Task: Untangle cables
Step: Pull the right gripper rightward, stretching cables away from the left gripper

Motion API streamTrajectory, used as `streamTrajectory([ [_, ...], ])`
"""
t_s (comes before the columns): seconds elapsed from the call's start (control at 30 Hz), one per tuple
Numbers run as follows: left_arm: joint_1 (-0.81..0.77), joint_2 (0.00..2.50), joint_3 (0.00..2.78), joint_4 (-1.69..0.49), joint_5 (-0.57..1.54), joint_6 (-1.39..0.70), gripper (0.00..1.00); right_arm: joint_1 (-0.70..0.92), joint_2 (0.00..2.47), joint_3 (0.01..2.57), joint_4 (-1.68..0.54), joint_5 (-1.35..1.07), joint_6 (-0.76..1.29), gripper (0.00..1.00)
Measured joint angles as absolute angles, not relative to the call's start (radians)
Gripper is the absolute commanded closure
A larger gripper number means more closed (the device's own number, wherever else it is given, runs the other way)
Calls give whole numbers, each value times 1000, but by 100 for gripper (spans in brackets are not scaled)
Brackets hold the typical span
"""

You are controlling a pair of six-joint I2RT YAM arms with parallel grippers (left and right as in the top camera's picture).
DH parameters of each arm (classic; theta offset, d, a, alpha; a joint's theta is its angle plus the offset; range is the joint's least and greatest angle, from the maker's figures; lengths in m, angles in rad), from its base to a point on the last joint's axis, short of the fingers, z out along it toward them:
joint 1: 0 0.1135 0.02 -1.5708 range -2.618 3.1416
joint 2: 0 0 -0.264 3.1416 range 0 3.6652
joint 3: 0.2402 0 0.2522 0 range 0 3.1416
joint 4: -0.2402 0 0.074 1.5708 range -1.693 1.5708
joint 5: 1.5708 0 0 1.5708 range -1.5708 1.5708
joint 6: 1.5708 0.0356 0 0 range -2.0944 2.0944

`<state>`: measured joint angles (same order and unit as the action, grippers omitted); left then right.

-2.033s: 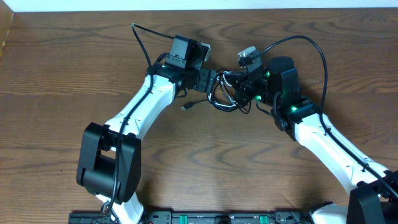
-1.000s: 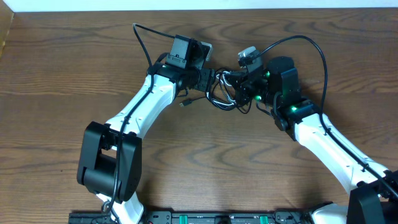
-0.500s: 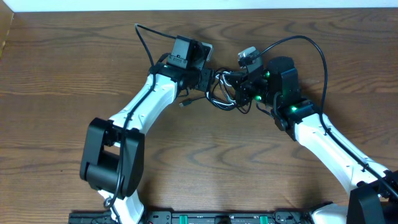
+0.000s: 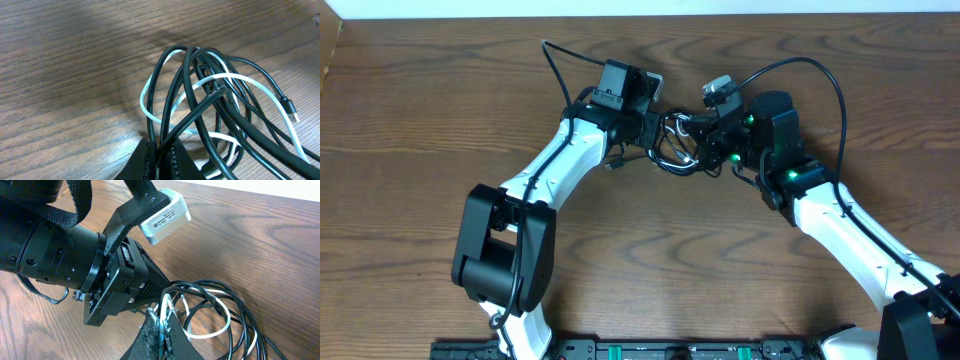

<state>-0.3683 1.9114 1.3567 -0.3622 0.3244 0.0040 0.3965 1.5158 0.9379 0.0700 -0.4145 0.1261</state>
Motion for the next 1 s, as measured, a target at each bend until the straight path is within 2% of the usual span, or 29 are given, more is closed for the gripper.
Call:
streamTrajectory([
  [0.33, -368, 1879, 1357, -372, 324, 4, 93, 397, 1516, 938, 64, -414, 126, 99],
  [0.73, -368, 1633, 1356, -450, 247, 43, 93, 363, 1516, 938, 64, -415, 126, 99],
  [1.0, -368, 1624, 1356, -472, 230, 56, 93, 321, 1516, 938, 49, -421, 126, 99],
])
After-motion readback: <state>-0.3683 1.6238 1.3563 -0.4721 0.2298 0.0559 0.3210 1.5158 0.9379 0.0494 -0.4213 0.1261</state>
